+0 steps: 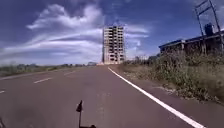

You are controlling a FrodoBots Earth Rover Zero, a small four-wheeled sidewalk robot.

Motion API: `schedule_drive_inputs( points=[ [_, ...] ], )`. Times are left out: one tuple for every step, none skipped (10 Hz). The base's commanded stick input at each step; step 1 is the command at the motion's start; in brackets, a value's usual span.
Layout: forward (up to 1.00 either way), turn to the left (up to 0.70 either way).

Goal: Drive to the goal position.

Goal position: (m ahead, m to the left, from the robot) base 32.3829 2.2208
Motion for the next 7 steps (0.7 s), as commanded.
schedule_drive_inputs(
  points=[
    [1.0,0.0],
    [1.0,0.0],
    [1.0,0.0],
    [1.0,0.0],
    [1.0,0.0],
    [1.0,0.0],
    [1.0,0.0]
  ],
)
